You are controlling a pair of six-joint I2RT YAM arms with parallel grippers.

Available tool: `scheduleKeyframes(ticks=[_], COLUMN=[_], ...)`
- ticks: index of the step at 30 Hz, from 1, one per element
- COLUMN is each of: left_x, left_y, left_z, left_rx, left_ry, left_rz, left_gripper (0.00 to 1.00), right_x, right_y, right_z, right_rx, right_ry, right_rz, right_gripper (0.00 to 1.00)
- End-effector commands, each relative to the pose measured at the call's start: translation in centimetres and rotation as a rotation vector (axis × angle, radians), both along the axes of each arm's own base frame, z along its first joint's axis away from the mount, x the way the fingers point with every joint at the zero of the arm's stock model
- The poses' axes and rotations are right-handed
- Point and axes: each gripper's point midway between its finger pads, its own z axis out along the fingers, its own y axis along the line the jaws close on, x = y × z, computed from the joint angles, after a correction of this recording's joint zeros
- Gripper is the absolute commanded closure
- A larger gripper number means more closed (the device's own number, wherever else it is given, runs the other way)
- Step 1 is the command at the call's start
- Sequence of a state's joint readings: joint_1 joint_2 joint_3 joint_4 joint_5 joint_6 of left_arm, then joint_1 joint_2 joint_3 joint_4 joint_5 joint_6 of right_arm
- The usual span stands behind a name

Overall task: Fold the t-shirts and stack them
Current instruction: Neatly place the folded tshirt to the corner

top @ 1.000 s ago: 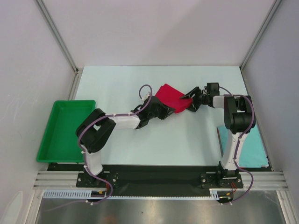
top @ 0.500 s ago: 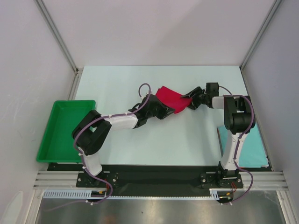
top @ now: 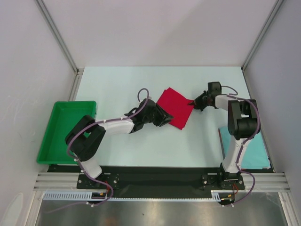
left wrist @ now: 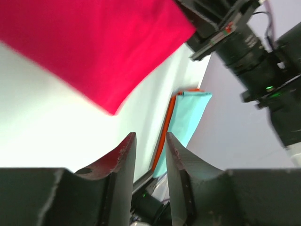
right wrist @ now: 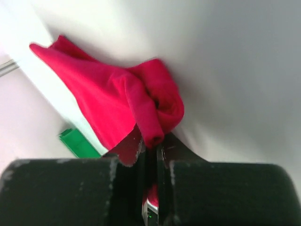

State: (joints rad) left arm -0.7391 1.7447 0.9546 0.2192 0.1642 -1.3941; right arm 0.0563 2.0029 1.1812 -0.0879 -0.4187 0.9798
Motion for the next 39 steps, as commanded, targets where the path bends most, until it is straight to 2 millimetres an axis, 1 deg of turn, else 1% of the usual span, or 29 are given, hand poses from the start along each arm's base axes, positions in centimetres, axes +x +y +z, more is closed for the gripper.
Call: scheduleKeyframes(ticks=[1, 2, 3, 4, 5, 6, 7, 8, 9, 10, 11, 12, 13, 15, 16, 17, 18, 21, 23, 24, 25, 27, 28, 29, 31, 33, 34, 39], left_x=[-2.2, -3.1, -3.7, -4.7, -5.8, -6.5, -7.6, -8.5, -9.2, -10.4, -10.9, -11.4, -12.1, -12.7, -12.8, -13.4, -13.6, -15.2, -16.2, -16.4, -16.7, -17.5, -17.5, -17.5, -17.6, -17.1, -17.2, -16.4], left_y=[0.7, 1.4, 1.8, 2.2, 3.0, 3.3, 3.5, 3.9, 4.1, 4.3, 4.5, 4.7, 4.8, 4.9, 5.0, 4.8, 4.8, 4.6, 4.6, 4.7, 5.1, 5.5, 5.8, 6.0, 6.5, 7.0, 7.3, 8.1], left_z=[3.1, 3.5, 3.7, 3.4, 2.6, 3.8, 3.8, 3.3, 4.1, 3.5, 3.5, 4.0, 4.0, 4.3, 4.7, 5.1, 5.1, 5.4, 5.6, 5.6, 5.1, 5.1, 4.7, 4.7, 4.5, 4.3, 4.3, 4.2], left_rx=[-0.017, -0.019, -0.017, -0.005, 0.009, -0.006, 0.001, 0.017, 0.008, 0.023, 0.026, 0.022, 0.017, 0.025, 0.023, 0.013, 0.023, 0.017, -0.002, -0.002, 0.002, -0.027, -0.037, -0.047, -0.065, -0.072, -0.082, -0.103], left_ry=[-0.069, -0.079, -0.084, -0.072, -0.056, -0.078, -0.076, -0.075, -0.095, -0.072, -0.073, -0.094, -0.093, -0.136, -0.159, -0.168, -0.2, -0.205, -0.227, -0.233, -0.221, -0.213, -0.206, -0.206, -0.198, -0.195, -0.185, -0.164], left_rz=[-0.073, -0.077, -0.082, -0.088, -0.093, -0.099, -0.119, -0.136, -0.153, -0.189, -0.209, -0.234, -0.267, -0.316, -0.336, -0.383, -0.423, -0.546, -0.615, -0.629, -0.639, -0.675, -0.673, -0.678, -0.69, -0.685, -0.693, -0.683], left_gripper=[0.63, 0.63, 0.63, 0.63, 0.63, 0.63, 0.63, 0.63, 0.63, 0.63, 0.63, 0.63, 0.63, 0.62, 0.62, 0.61, 0.61, 0.61, 0.61, 0.6, 0.6, 0.6, 0.6, 0.6, 0.6, 0.6, 0.6, 0.6], right_x=[-0.2, -0.3, -0.4, -1.1, -1.4, -2.3, -2.5, -2.9, -3.5, -4.3, -4.9, -5.9, -6.4, -7.6, -8.1, -8.6, -9.5, -11.6, -12.7, -13.0, -13.4, -13.7, -13.6, -13.6, -13.7, -13.7, -13.8, -13.6], right_y=[-3.7, -4.2, -4.7, -5.8, -6.4, -6.9, -7.9, -8.7, -9.2, -10.4, -10.9, -11.5, -12.0, -12.6, -14.3, -14.9, -15.5, -17.1, -17.7, -17.9, -18.3, -18.9, -19.2, -19.4, -20.1, -20.5, -20.8, -22.0], right_z=[4.3, 4.9, 6.4, 6.4, 7.0, 7.8, 8.2, 8.5, 8.5, 9.5, 9.7, 9.5, 10.5, 11.1, 11.4, 12.4, 12.5, 13.9, 15.1, 15.4, 15.7, 16.6, 16.8, 16.9, 17.8, 19.1, 19.5, 20.1], right_rx=[-0.225, -0.254, -0.276, -0.329, -0.351, -0.372, -0.405, -0.431, -0.452, -0.483, -0.493, -0.504, -0.517, -0.542, -0.577, -0.59, -0.615, -0.644, -0.653, -0.661, -0.674, -0.679, -0.677, -0.687, -0.709, -0.724, -0.725, -0.716], right_ry=[-0.027, -0.033, -0.056, -0.032, -0.038, -0.03, -0.031, -0.029, -0.017, -0.019, -0.014, 0.006, -0.012, -0.008, 0.001, -0.016, 0.006, 0.013, -0.017, -0.02, -0.02, -0.035, -0.038, -0.038, -0.023, -0.039, -0.045, -0.043], right_rz=[-0.059, -0.069, -0.083, -0.109, -0.123, -0.14, -0.172, -0.197, -0.212, -0.251, -0.266, -0.286, -0.312, -0.327, -0.373, -0.396, -0.415, -0.484, -0.526, -0.536, -0.56, -0.584, -0.592, -0.587, -0.609, -0.625, -0.637, -0.662], right_gripper=[1.0, 1.0, 1.0, 1.0, 1.0, 1.0, 1.0, 1.0, 1.0, 1.0, 1.0, 1.0, 1.0, 1.0, 1.0, 1.0, 1.0, 1.0, 1.0, 1.0, 1.0, 1.0, 1.0, 1.0, 1.0, 1.0, 1.0, 1.0])
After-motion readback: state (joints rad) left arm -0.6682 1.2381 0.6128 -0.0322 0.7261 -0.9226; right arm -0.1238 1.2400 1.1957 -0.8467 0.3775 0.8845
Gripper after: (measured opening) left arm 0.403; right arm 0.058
